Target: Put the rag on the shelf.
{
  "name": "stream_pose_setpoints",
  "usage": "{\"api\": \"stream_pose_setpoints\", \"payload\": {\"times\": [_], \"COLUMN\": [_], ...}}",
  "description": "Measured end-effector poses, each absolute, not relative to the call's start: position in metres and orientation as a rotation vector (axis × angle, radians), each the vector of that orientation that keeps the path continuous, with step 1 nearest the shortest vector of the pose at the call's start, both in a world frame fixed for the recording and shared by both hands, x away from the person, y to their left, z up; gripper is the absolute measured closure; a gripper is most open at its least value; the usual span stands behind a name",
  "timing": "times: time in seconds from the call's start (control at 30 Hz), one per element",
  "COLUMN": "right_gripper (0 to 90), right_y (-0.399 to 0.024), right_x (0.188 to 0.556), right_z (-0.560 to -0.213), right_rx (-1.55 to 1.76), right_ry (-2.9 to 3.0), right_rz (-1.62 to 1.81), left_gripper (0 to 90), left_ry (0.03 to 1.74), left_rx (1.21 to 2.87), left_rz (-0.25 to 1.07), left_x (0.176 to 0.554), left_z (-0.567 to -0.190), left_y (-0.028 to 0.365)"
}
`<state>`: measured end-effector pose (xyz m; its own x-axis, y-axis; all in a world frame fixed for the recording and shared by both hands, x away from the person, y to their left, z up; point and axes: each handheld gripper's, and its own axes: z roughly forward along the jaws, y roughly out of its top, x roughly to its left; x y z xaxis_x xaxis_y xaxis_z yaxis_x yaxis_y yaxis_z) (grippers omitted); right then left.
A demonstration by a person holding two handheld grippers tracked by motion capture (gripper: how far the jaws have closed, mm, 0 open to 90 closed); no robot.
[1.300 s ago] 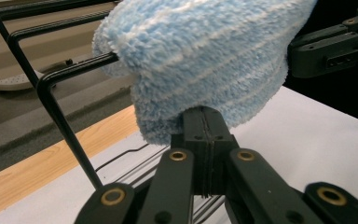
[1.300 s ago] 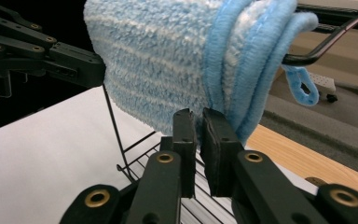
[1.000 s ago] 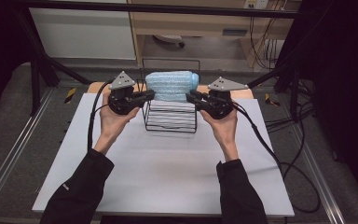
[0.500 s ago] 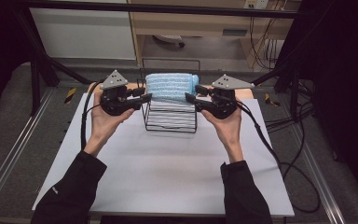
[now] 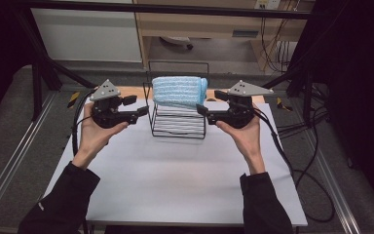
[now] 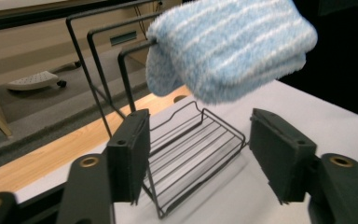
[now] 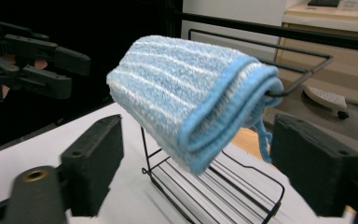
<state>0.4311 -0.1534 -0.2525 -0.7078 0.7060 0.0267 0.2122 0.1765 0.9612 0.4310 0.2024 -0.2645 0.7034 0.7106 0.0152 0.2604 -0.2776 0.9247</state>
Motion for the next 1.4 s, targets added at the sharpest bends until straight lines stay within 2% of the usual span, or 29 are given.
{"api": "stream_pose_setpoints", "payload": {"times": [0.27, 0.57, 0.8, 1.4], "right_gripper": [8.5, 2.9, 0.5, 0.4], "right_y": [-0.170, -0.186, -0.198, -0.235], "right_x": [0.423, 0.411, 0.402, 0.378], "right_z": [-0.268, -0.299, -0.327, -0.406], "right_rx": [0.920, 0.960, 1.008, 1.085], "right_ry": [2.062, 2.111, 2.147, 2.242], "right_rz": [1.529, 1.494, 1.464, 1.411], "left_gripper": [23.8, 12.3, 8.6, 9.1], "left_ry": [0.798, 0.849, 0.874, 0.925], "left_rx": [1.868, 1.895, 1.899, 1.983], "left_rz": [0.546, 0.507, 0.482, 0.422], "left_x": [0.417, 0.404, 0.394, 0.372], "left_z": [-0.290, -0.327, -0.353, -0.420], "left_y": [0.217, 0.231, 0.241, 0.263]}}
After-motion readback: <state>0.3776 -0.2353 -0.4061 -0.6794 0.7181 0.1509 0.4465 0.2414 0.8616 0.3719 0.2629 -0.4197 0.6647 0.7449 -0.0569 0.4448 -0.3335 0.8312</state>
